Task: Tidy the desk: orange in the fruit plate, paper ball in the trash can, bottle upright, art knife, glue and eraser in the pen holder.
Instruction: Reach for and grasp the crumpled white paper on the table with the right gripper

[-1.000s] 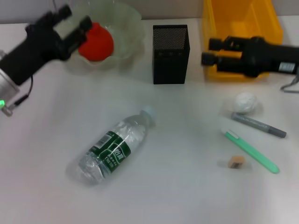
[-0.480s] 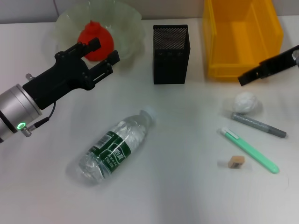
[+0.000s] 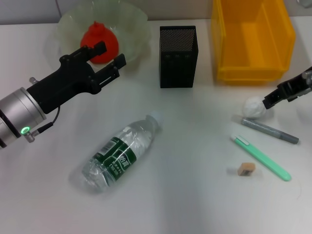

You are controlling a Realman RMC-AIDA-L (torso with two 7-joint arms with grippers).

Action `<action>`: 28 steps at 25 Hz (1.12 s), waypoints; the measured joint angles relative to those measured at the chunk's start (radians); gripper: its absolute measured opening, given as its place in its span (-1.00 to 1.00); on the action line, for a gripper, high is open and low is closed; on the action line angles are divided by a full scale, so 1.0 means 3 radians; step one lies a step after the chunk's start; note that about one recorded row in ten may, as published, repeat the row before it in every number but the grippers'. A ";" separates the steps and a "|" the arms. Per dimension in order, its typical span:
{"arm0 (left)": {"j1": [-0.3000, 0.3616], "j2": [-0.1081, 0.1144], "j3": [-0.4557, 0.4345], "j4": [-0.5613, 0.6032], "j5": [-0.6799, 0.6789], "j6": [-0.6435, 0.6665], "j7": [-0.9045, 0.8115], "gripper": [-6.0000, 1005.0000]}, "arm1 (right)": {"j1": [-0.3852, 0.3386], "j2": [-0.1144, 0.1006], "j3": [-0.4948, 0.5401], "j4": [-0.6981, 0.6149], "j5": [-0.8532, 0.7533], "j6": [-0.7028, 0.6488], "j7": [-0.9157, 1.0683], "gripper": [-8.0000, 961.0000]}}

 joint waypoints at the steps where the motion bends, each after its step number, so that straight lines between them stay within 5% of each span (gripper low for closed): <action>1: -0.0009 0.0000 0.0009 -0.0002 0.0000 -0.0020 -0.0002 0.30 | 0.0011 0.0001 -0.0010 0.0041 0.0000 0.0055 0.0000 0.33; 28: -0.0059 -0.0010 0.0128 -0.0032 -0.0021 -0.0175 -0.0008 0.30 | 0.0281 0.0004 -0.0346 0.0932 -0.0008 0.0755 -0.0020 0.33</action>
